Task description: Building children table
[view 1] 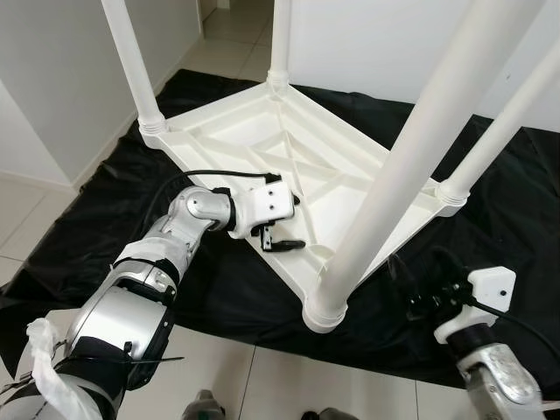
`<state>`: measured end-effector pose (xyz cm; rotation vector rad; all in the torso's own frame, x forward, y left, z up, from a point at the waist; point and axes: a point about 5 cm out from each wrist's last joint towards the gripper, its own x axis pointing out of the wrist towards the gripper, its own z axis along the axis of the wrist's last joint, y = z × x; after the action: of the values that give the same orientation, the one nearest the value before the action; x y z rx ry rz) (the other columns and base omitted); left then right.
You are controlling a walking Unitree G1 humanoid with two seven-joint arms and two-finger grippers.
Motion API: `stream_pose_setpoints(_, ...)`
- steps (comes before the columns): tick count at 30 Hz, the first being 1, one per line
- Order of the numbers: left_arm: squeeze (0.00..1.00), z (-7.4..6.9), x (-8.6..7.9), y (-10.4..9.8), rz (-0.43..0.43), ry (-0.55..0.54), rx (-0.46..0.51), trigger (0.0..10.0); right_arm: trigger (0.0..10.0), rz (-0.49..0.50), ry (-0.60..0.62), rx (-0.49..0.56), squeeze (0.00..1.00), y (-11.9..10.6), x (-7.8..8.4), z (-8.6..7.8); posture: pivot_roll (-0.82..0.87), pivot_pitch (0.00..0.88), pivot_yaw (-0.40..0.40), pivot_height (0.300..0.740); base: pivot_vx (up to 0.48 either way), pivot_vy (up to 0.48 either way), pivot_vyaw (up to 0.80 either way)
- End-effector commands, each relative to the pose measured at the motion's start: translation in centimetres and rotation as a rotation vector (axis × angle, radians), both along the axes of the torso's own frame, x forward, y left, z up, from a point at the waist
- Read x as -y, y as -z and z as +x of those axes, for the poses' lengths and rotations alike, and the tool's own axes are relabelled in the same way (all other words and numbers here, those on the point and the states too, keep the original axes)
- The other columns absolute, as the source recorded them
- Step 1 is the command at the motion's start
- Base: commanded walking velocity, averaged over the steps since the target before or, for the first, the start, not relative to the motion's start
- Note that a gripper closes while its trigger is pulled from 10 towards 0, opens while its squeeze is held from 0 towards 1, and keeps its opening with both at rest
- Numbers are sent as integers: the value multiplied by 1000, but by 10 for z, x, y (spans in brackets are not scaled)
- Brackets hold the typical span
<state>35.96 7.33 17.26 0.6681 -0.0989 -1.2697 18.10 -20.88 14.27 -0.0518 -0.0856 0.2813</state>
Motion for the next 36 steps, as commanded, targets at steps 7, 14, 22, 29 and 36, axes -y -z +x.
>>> stream_pose_setpoints(7, 0, 7, -37, -15, -88, -99, -28, 10000, 10000, -45, -193, -95, 0, -8, 11, -24, 16, 59, 3, 740, 0, 0, 0)
stream_pose_setpoints(14, 0, 7, -64, -11, -32, -152, -21, 10000, 10000, -74, -444, -179, 0, -14, 4, -37, 33, 62, -16, 740, 0, 0, 0)
stream_pose_setpoints(22, 0, 5, -81, 0, 57, -201, -28, 10000, 10000, -109, -586, -183, 0, -19, -9, -28, 56, 61, -42, 740, 0, 0, 0)
stream_pose_setpoints(29, 0, -1, -90, 10, 112, -183, -75, 10000, 10000, -124, -662, -185, 0, -22, -16, -22, 65, 65, -52, 740, 0, 0, 0)
stream_pose_setpoints(36, 0, -24, -88, 15, 168, 84, -180, 10000, 10000, -123, -665, -198, 0, -20, -15, -23, 62, 70, -44, 740, 0, 0, 0)
